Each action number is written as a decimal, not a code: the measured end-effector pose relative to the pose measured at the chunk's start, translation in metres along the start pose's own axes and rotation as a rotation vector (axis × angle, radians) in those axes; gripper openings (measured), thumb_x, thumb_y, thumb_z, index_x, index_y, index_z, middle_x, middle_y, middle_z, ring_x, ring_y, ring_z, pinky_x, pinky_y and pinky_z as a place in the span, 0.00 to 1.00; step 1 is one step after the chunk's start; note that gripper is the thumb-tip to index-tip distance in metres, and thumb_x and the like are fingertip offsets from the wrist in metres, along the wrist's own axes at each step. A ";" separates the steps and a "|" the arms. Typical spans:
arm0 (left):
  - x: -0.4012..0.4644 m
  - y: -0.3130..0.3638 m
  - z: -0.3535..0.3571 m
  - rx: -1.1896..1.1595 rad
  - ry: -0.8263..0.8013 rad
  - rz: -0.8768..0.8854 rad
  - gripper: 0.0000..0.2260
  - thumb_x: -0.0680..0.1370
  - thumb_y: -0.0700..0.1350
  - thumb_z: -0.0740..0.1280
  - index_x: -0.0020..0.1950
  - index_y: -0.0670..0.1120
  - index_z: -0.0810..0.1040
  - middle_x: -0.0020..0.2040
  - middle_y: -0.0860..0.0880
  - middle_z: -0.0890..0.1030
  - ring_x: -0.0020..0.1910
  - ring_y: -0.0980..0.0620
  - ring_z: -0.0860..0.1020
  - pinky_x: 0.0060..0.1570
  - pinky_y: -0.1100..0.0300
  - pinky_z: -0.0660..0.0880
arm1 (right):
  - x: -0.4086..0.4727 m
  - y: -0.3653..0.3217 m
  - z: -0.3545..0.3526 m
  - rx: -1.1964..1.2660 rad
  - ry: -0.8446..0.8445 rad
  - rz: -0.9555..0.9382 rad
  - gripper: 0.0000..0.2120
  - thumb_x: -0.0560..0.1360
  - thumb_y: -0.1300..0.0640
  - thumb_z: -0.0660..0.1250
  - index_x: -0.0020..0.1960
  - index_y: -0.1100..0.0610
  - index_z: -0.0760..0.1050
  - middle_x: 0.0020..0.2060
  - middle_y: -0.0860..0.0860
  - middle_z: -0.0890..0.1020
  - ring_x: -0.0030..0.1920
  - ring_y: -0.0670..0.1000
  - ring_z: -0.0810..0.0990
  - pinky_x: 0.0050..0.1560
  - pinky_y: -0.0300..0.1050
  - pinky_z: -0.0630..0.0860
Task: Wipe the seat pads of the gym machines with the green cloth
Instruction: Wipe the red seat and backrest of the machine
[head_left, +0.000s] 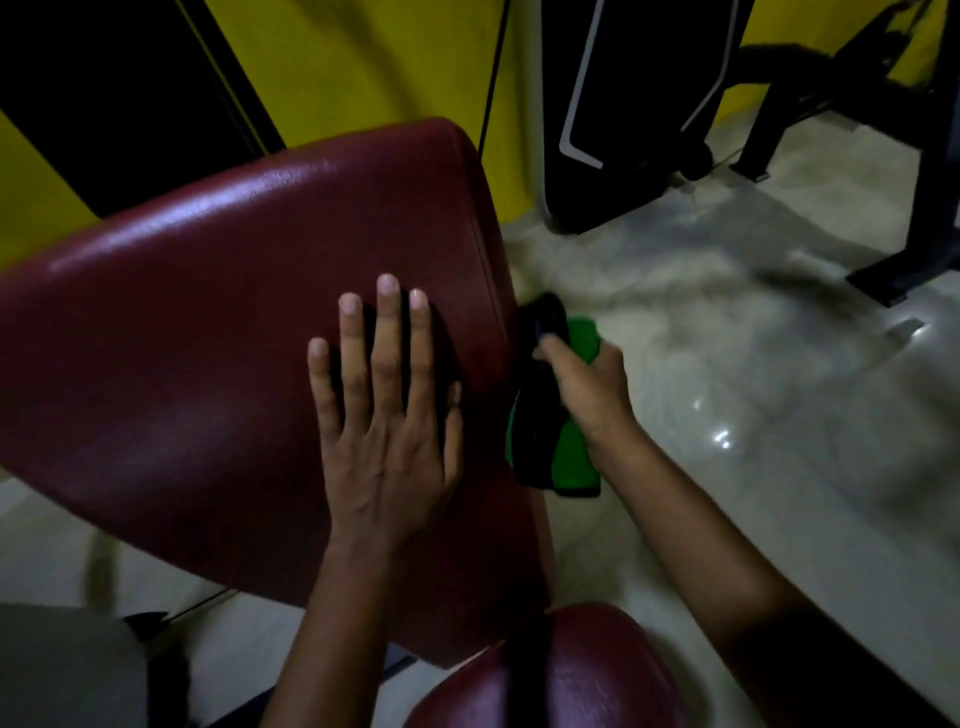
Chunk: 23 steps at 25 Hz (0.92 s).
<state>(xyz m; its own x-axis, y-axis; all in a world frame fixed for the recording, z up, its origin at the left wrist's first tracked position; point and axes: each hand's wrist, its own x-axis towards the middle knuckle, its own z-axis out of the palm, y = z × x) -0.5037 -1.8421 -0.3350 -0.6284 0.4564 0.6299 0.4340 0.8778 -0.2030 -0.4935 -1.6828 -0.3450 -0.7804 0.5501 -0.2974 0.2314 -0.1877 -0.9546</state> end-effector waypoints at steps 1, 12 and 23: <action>-0.002 0.001 0.002 0.010 -0.006 -0.002 0.28 0.81 0.50 0.55 0.78 0.41 0.53 0.77 0.41 0.54 0.76 0.41 0.51 0.74 0.45 0.46 | 0.006 -0.010 0.003 0.016 0.013 -0.038 0.04 0.73 0.57 0.68 0.39 0.55 0.77 0.33 0.47 0.79 0.36 0.47 0.78 0.34 0.37 0.72; -0.010 0.009 0.005 -0.047 0.024 -0.047 0.27 0.81 0.48 0.56 0.78 0.41 0.53 0.77 0.42 0.55 0.76 0.42 0.50 0.74 0.46 0.44 | -0.009 0.053 -0.002 -0.076 0.084 0.113 0.11 0.74 0.57 0.66 0.33 0.52 0.71 0.30 0.48 0.75 0.34 0.50 0.76 0.34 0.40 0.69; -0.014 0.009 0.010 -0.020 0.044 -0.054 0.26 0.81 0.48 0.55 0.78 0.42 0.53 0.77 0.42 0.55 0.76 0.42 0.50 0.74 0.45 0.45 | 0.003 0.042 0.011 0.107 0.217 -0.152 0.09 0.73 0.60 0.68 0.35 0.54 0.72 0.30 0.47 0.75 0.31 0.44 0.75 0.36 0.41 0.70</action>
<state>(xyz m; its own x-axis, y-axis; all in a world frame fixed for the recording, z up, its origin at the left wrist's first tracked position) -0.4976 -1.8390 -0.3529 -0.6226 0.4015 0.6716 0.4135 0.8975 -0.1532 -0.4920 -1.6979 -0.3854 -0.6560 0.7378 -0.1593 0.0499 -0.1682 -0.9845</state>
